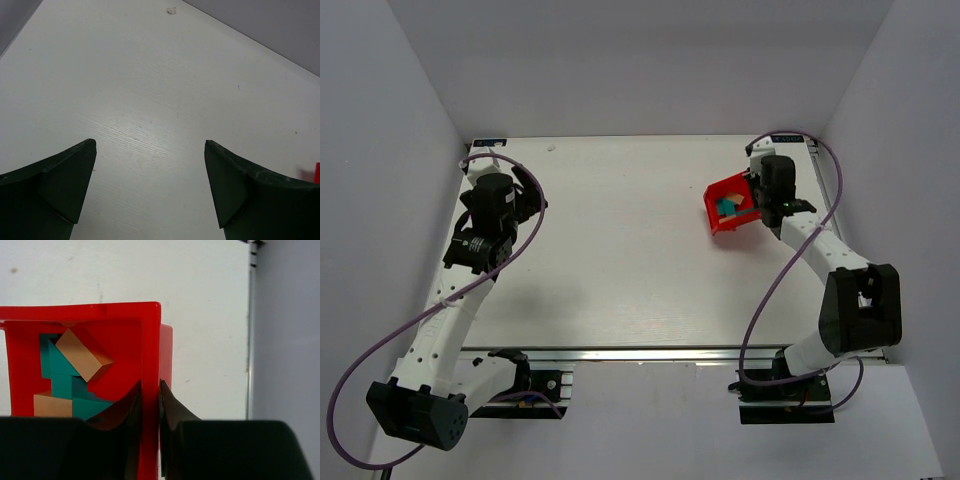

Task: Build the wood block tower

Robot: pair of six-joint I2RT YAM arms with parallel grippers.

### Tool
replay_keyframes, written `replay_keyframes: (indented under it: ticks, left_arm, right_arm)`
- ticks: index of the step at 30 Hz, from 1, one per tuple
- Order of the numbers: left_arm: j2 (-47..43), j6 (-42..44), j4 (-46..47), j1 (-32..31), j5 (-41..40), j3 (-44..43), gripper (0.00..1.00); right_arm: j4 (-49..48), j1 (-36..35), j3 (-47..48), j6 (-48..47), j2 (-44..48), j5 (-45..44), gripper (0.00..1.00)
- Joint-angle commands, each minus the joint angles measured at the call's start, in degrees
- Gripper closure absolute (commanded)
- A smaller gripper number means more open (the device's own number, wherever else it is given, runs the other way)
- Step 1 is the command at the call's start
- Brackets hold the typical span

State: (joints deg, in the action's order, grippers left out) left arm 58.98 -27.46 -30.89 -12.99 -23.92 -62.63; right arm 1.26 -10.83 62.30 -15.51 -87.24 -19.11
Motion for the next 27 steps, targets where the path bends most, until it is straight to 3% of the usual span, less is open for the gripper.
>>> replay_keyframes:
  ticks: [1, 9, 11, 15, 18, 24, 27]
  left_arm:
    - [-0.18, 0.13, 0.75, -0.28, 1.16, -0.21, 0.02]
    - [0.61, -0.05, 1.54, -0.28, 1.95, 1.19, 0.02]
    - [0.61, -0.05, 1.1, -0.19, 1.86, 1.28, 0.02]
    - [0.17, -0.22, 0.57, -0.28, 1.6, 1.55, 0.02]
    - [-0.44, -0.31, 0.66, -0.28, 1.51, 1.99, 0.02]
    - [-2.03, -0.22, 0.4, -0.28, 0.55, 2.34, 0.02]
    - [-2.55, -0.4, 0.22, -0.28, 0.37, 2.51, 0.02]
  right_arm:
    - [-8.02, -1.21, -3.85, -3.38, 3.99, 7.95, 1.0]
    - [-5.48, -10.69, -4.48, -6.73, 8.23, -4.94, 1.0]
    - [-3.11, -13.76, -3.33, -6.82, 7.18, -8.64, 1.0]
    - [1.02, -19.74, 0.0, -8.74, 1.83, -25.82, 1.0]
    - [1.9, -23.0, 2.2, -8.4, -3.8, -33.77, 1.0]
    - [3.05, -27.57, 7.21, -5.94, -7.94, -40.2, 1.0]
    - [0.0, -29.94, 8.36, -10.76, -8.91, -44.15, 1.0]
